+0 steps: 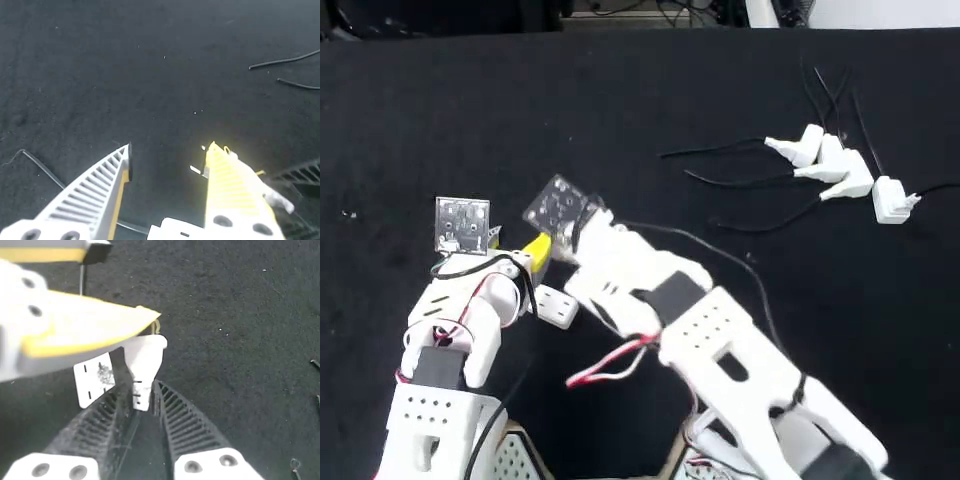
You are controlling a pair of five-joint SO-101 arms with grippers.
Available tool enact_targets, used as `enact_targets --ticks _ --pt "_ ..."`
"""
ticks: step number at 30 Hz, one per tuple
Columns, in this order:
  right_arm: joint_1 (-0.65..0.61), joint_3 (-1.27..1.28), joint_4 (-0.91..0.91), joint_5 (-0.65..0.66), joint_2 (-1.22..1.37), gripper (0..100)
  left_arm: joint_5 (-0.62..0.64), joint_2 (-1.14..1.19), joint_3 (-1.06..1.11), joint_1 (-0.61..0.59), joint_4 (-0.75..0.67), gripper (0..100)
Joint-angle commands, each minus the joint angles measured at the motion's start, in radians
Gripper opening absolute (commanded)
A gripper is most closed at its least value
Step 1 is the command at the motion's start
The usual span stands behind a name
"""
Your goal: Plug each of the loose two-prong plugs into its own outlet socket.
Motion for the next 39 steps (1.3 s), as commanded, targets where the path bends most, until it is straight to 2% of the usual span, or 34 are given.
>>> enact_targets --ticks 1,23,27,32,39 --pt "-0.034 0.001 0.006 -0.009 -0.065 1.1 0.006 -0.008 -0.008 0.008 -0.017 25" --pt "-0.072 -0.012 0.005 -0.011 -0.071 1.1 0.006 -0.008 0.059 0.016 -0.011 25" --pt "-0.072 -0.018 0.005 -0.011 -0.071 1.1 -0.038 -0.008 0.073 0.016 -0.009 25" --pt "-0.069 -0.01 0.011 -0.011 -0.065 1.1 -0.037 -0.008 0.073 0.007 -0.009 25" --pt "0.017 -0.019 0.005 -0.011 -0.064 1.1 -0.04 -0.009 0.079 0.01 0.006 25"
